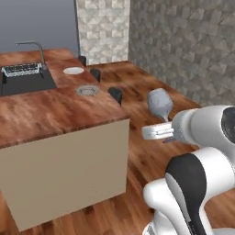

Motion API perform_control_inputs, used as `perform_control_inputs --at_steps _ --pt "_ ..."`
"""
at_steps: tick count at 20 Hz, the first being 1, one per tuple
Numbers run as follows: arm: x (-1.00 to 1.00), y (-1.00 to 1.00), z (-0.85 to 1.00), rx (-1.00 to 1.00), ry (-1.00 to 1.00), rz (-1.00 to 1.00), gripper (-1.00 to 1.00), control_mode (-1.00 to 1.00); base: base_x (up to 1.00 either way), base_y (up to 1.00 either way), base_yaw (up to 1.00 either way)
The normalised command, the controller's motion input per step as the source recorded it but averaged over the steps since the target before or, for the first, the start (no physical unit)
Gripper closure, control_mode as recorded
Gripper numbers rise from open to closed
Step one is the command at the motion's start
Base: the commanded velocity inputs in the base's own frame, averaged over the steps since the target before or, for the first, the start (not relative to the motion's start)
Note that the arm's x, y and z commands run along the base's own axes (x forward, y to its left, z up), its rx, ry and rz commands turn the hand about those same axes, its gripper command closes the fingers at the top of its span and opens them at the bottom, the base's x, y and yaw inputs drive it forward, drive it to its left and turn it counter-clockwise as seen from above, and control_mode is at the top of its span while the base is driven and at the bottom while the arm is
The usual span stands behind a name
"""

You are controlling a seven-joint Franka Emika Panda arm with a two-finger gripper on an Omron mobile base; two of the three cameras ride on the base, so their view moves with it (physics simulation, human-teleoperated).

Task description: Retrieve the wine glasses from the counter and place one next to each plate.

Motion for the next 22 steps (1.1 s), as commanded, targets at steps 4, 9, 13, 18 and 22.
perform_control_inputs --at_steps 4,9,13,18,22 --pt "0.00 0.00 0.00 0.00 0.00 0.00 1.00 1.00 0.53 -1.00 0.14" --pt "0.00 0.00 0.00 0.00 0.00 0.00 1.00 1.00 0.82 -1.00 0.32" --pt "0.00 0.00 0.00 0.00 0.00 0.00 1.00 1.00 1.00 -1.00 0.45" --pt "0.00 0.00 0.00 0.00 0.00 0.00 1.00 1.00 0.72 -0.96 0.55" --pt "0.00 0.00 0.00 0.00 0.00 0.00 1.00 1.00 0.29 -0.71 0.75"
